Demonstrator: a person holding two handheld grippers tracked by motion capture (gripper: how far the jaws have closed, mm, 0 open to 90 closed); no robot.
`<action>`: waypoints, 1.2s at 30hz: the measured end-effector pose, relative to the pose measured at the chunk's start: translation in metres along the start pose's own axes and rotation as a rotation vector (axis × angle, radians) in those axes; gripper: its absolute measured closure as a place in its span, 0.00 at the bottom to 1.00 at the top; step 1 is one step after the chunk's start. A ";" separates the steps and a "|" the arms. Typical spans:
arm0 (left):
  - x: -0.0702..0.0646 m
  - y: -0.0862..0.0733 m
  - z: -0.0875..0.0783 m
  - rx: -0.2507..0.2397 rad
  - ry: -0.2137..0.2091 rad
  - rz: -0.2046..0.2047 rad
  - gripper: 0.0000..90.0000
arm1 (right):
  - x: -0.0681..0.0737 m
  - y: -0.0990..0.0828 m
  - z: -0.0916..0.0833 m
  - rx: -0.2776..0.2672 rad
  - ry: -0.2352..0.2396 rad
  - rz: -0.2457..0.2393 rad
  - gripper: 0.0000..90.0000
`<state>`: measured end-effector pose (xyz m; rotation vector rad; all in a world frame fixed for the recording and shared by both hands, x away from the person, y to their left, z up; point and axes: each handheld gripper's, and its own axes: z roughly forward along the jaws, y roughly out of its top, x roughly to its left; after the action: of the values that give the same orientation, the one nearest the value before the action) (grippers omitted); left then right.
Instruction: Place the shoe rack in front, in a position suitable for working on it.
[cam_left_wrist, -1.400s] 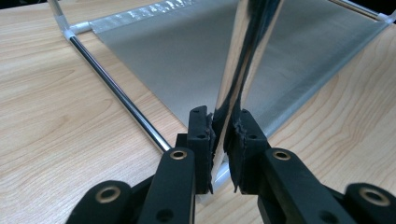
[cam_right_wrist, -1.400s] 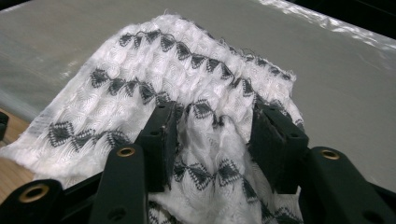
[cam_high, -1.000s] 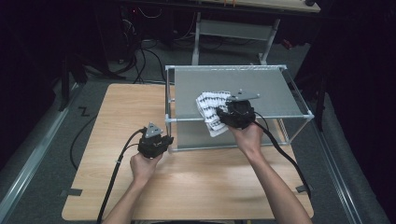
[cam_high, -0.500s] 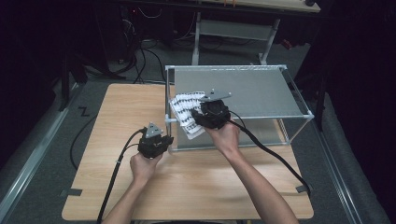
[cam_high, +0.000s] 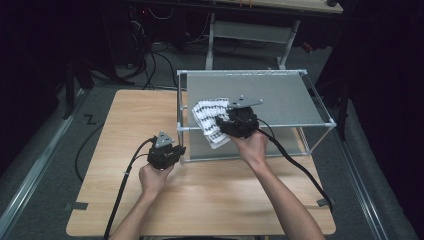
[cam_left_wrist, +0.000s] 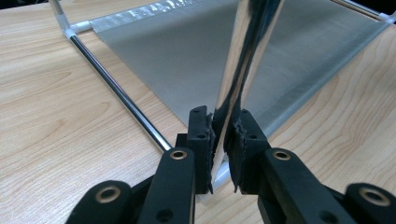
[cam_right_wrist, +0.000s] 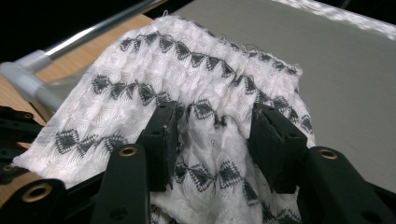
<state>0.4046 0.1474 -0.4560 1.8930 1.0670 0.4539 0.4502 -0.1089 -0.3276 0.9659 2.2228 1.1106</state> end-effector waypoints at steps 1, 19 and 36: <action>0.000 0.000 0.000 0.002 0.000 0.002 0.88 | -0.005 -0.003 -0.003 -0.001 -0.005 0.014 0.58; 0.004 -0.004 -0.005 -0.005 0.010 -0.007 0.88 | -0.069 -0.038 -0.039 -0.005 -0.108 0.132 0.56; 0.006 -0.009 -0.014 -0.006 0.027 0.005 0.89 | -0.126 -0.072 -0.071 -0.032 -0.251 0.225 0.55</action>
<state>0.3941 0.1615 -0.4571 1.8893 1.0775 0.4862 0.4566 -0.2702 -0.3351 1.2904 1.9261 1.0509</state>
